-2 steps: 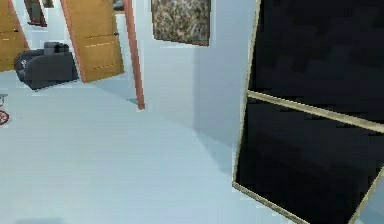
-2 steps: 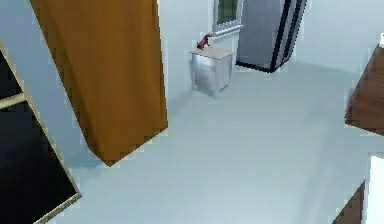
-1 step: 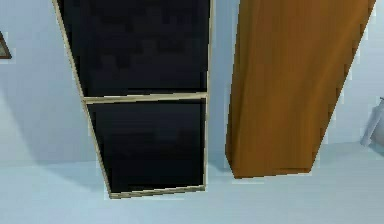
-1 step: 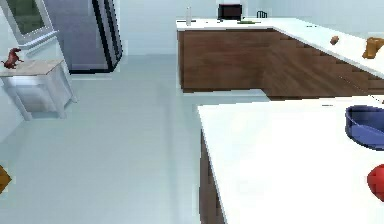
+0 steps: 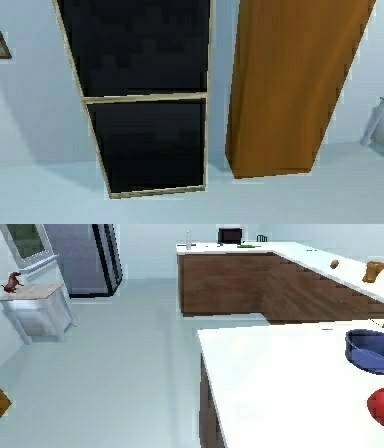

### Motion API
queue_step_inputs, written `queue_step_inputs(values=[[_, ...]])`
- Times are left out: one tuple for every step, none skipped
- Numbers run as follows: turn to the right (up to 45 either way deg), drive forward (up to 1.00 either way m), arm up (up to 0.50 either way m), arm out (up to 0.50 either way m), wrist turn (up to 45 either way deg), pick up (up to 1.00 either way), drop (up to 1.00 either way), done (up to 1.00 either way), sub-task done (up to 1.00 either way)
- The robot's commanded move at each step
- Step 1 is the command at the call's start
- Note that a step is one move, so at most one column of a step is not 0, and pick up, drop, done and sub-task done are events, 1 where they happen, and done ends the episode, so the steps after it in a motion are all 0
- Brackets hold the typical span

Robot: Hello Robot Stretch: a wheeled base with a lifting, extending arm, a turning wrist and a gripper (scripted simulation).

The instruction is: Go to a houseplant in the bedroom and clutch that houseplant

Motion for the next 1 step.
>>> queue_step_inputs(values=[[-45.0, 0.00, 0.00, 0.00, 0.0, 0.00, 0.00, 0.00, 0.00]])
